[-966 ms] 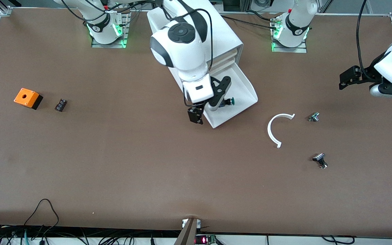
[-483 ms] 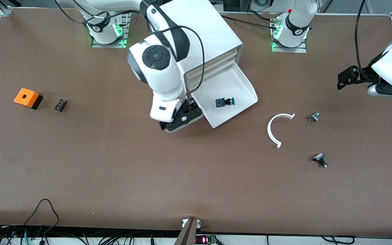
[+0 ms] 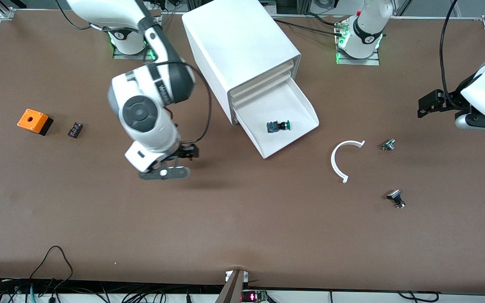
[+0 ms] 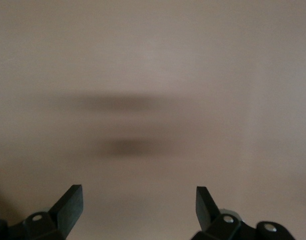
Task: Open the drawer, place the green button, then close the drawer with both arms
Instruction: 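Withdraw the right gripper from the drawer back toward its side, then move the left gripper to the drawer front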
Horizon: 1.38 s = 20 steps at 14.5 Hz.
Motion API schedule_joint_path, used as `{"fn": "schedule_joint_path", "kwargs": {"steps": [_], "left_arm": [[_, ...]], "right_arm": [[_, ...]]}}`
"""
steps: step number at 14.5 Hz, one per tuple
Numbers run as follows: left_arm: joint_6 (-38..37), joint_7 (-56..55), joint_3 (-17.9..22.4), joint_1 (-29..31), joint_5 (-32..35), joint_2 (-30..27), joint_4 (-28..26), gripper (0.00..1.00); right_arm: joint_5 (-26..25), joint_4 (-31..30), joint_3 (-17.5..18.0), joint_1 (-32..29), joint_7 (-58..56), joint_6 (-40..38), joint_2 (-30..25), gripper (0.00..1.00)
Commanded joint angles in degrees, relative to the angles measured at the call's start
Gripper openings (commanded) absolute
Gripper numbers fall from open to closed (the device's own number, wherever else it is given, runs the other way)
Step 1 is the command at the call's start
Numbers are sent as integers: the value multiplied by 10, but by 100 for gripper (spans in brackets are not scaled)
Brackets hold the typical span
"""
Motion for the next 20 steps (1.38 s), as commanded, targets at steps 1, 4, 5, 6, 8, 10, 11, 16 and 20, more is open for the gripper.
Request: {"fn": "schedule_joint_path", "kwargs": {"steps": [1, 4, 5, 6, 8, 10, 11, 16, 20], "left_arm": [[-13, 3, -3, -12, 10, 40, 41, 100], [23, 3, -3, -33, 14, 59, 44, 100], [43, 4, -4, -33, 27, 59, 44, 100], [52, 3, -4, -33, 29, 68, 39, 100], [53, -7, -3, -35, 22, 88, 33, 100], [60, -30, -4, -38, 9, 93, 8, 100], [82, -76, -5, -48, -7, 104, -10, 100], [209, -269, -40, -71, -15, 141, -90, 100], [329, -365, -64, -83, -16, 176, -159, 100]], "right_arm": [[5, -73, 8, -93, 2, -3, -77, 100], [7, -87, 13, -160, -55, 1, -122, 100], [10, -95, 13, -173, -74, 2, -138, 100], [10, -104, 18, -182, -77, 1, -151, 100], [7, -129, 50, -230, -79, -1, -175, 100], [6, -155, 67, -262, -96, 2, -197, 100], [5, -161, 67, -269, -112, 4, -204, 100], [2, -175, 67, -276, -132, 16, -230, 100], [0, -175, 67, -267, -132, 19, -225, 100]]}}
